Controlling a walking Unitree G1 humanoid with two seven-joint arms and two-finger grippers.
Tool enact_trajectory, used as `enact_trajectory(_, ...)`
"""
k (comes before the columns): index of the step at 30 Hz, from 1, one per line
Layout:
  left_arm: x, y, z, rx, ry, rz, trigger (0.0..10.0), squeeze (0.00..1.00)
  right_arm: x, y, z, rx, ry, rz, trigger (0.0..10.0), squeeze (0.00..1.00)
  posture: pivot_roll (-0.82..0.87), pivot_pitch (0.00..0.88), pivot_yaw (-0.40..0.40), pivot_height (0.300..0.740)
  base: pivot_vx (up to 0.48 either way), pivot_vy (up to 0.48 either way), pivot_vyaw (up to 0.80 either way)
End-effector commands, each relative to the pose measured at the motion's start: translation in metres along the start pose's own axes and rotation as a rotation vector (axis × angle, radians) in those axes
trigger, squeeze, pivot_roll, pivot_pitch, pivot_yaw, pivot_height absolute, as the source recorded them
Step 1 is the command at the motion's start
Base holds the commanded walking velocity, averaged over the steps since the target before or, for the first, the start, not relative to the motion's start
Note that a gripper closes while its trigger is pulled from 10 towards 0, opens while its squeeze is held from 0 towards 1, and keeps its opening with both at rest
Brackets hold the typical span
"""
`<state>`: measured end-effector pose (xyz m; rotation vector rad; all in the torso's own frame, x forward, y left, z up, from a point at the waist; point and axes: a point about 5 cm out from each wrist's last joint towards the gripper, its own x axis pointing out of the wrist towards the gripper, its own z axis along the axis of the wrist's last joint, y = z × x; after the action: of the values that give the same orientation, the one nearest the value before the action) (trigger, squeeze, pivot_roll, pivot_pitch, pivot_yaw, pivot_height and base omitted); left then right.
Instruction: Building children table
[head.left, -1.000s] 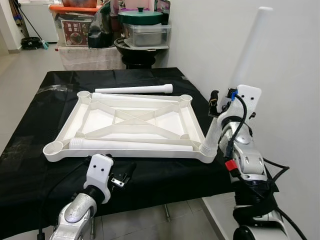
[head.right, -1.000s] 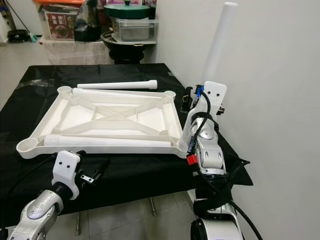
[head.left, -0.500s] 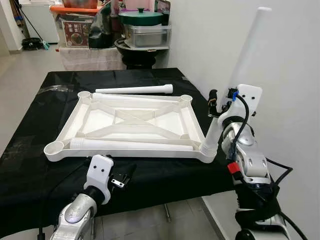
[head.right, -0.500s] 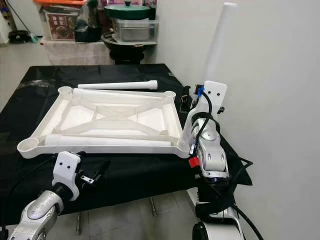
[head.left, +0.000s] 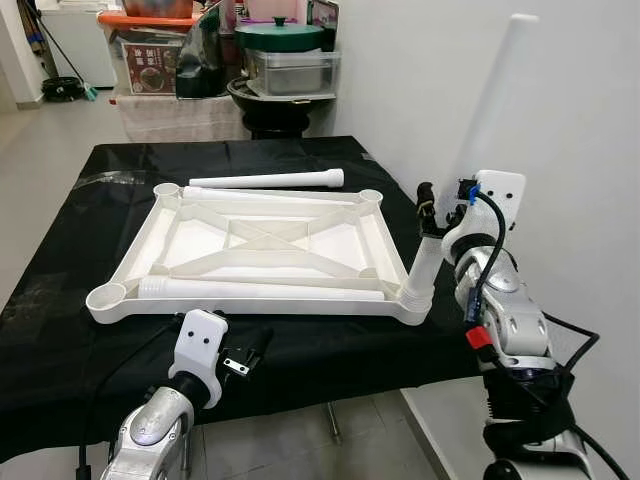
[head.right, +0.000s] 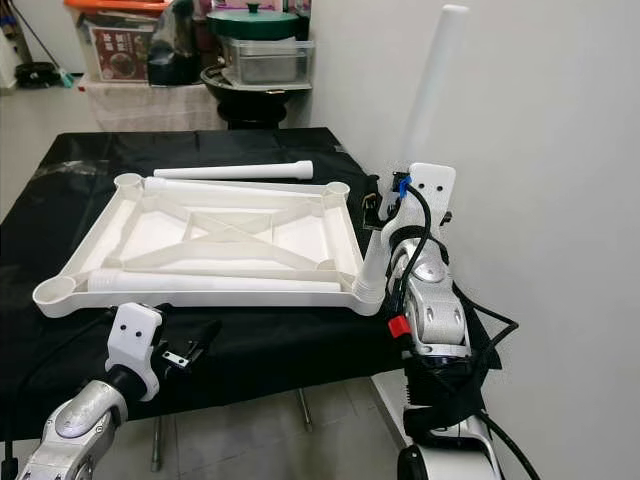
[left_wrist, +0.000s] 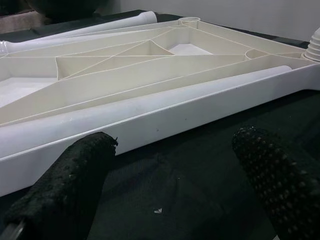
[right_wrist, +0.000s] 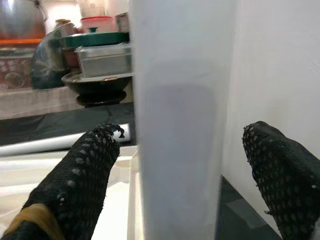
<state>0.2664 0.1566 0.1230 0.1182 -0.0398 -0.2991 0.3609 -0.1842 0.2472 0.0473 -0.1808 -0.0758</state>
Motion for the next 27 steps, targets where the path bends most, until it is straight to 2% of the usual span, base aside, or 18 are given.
enact_trajectory(1, -0.001, -0.002, -0.003, -0.007, 0.007, -0.008, 10.0, 0.0, -0.001, 0.002, -0.001, -0.003, 0.012, 0.028, 10.0, 0.0, 0.04, 0.0, -0.057, 0.74, 0.0, 0.0, 0.0)
enact_trajectory(5, -0.001, -0.002, -0.002, -0.007, 0.007, -0.009, 10.0, 0.0, -0.001, 0.002, -0.003, 0.0, 0.024, 0.062, 10.0, 0.0, 0.04, 0.0, -0.057, 0.74, 0.0, 0.0, 0.0)
enact_trajectory(8, -0.001, -0.001, -0.003, -0.006, 0.007, -0.008, 10.0, 0.0, 0.003, -0.005, -0.003, 0.012, 0.029, 0.106, 10.0, 0.0, 0.04, 0.0, -0.057, 0.74, 0.0, 0.0, 0.0)
enact_trajectory(15, -0.002, -0.001, -0.004, -0.008, 0.01, -0.007, 10.0, 0.0, 0.007, -0.011, -0.001, 0.03, 0.022, 0.155, 10.0, 0.0, 0.04, 0.0, -0.061, 0.74, 0.0, 0.0, 0.0)
enact_trajectory(27, -0.003, 0.0, -0.003, -0.004, 0.012, -0.008, 10.0, 0.0, 0.013, -0.021, -0.007, 0.06, 0.043, 0.175, 10.0, 0.0, 0.05, 0.0, -0.056, 0.74, 0.0, 0.0, 0.0)
